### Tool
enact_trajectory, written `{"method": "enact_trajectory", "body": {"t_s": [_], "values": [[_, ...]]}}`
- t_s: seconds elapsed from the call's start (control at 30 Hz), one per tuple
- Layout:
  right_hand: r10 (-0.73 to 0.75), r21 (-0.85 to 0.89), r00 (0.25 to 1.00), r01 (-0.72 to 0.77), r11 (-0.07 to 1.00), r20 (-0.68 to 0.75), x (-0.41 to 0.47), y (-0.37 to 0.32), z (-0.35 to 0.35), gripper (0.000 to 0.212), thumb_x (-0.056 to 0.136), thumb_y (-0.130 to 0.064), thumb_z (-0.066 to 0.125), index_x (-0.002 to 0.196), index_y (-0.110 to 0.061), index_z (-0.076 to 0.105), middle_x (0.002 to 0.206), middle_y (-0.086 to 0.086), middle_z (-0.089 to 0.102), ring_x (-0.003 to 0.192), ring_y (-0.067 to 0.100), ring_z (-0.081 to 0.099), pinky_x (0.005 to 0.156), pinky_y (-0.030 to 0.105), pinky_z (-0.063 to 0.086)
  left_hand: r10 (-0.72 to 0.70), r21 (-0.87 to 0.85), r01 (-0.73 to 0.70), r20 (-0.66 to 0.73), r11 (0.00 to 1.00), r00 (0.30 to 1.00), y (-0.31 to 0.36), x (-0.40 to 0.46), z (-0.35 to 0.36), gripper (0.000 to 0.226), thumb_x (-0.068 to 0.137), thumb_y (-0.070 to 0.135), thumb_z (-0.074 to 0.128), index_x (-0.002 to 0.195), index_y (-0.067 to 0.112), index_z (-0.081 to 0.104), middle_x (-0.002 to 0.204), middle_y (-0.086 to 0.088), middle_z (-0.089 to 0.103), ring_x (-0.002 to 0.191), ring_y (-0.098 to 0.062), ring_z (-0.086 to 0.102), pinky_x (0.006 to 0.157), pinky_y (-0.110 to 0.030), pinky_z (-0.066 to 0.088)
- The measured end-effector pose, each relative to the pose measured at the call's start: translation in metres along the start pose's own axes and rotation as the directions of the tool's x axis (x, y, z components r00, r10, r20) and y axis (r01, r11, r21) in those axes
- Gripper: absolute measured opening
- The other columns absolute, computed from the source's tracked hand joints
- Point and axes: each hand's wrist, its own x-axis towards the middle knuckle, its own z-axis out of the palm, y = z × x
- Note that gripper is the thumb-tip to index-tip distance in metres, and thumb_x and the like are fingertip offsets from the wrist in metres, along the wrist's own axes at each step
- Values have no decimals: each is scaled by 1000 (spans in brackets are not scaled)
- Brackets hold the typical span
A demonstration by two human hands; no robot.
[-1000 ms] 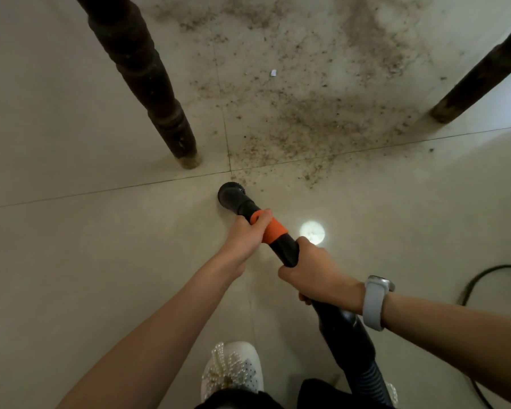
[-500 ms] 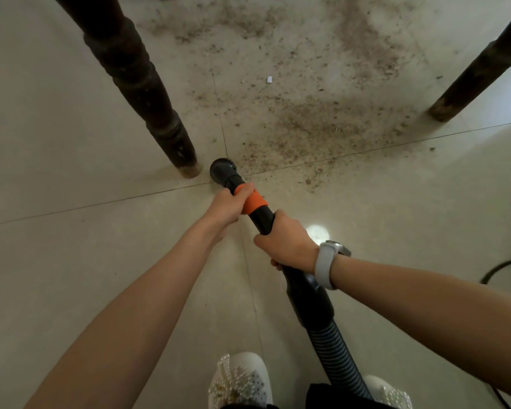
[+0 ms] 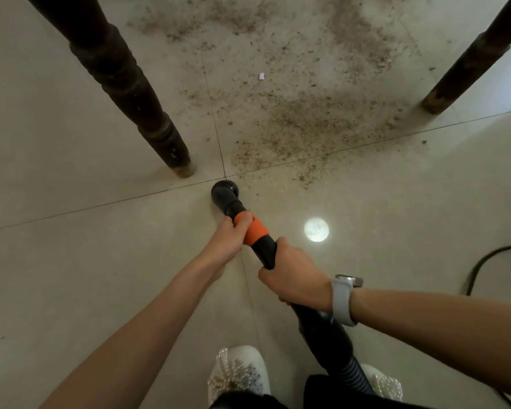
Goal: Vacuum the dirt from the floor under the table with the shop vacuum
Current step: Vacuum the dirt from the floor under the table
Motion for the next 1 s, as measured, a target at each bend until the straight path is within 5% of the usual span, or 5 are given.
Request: {"method": "enact_trajectory", "body": {"t_s": [0.13,0.3,0.53,1.0], "values": [[16,50,1000,-16,999,-4,-10,14,0,19,87,-24,53,93,-14,37,73,2,55,50,20,59,54,35,55,9,-44,-8,6,999,1000,-4,-9,16,47,98,41,41,132,10,44,123,-9,55,106,-21,53,86,-32,43],[57,71,997,-53,996,-53,-21,33,-5,22,88,-31,54,94,-16,38,76,4,58,66,29,68,61,41,57,47,6,-47,59,999,997,-3,-10,38,50,97,43,42,134,10,43,127,-11,54,117,-24,51,104,-41,41],[89,199,995,-80,977,-38,-21,45,-12,19,90,-25,54,98,-15,39,74,4,56,49,18,58,44,26,51,77,4,-77,49,997,996,2,-7,57,52,97,43,42,135,8,40,126,-11,53,113,-24,52,100,-40,42],[16,188,999,-7,982,-51,19,22,-6,21,90,-25,54,101,-14,39,77,5,57,54,21,60,54,35,57,115,-68,-118,-40,991,992,8,18,29,44,98,39,43,132,12,45,117,-4,53,109,-20,52,96,-36,41]]}}
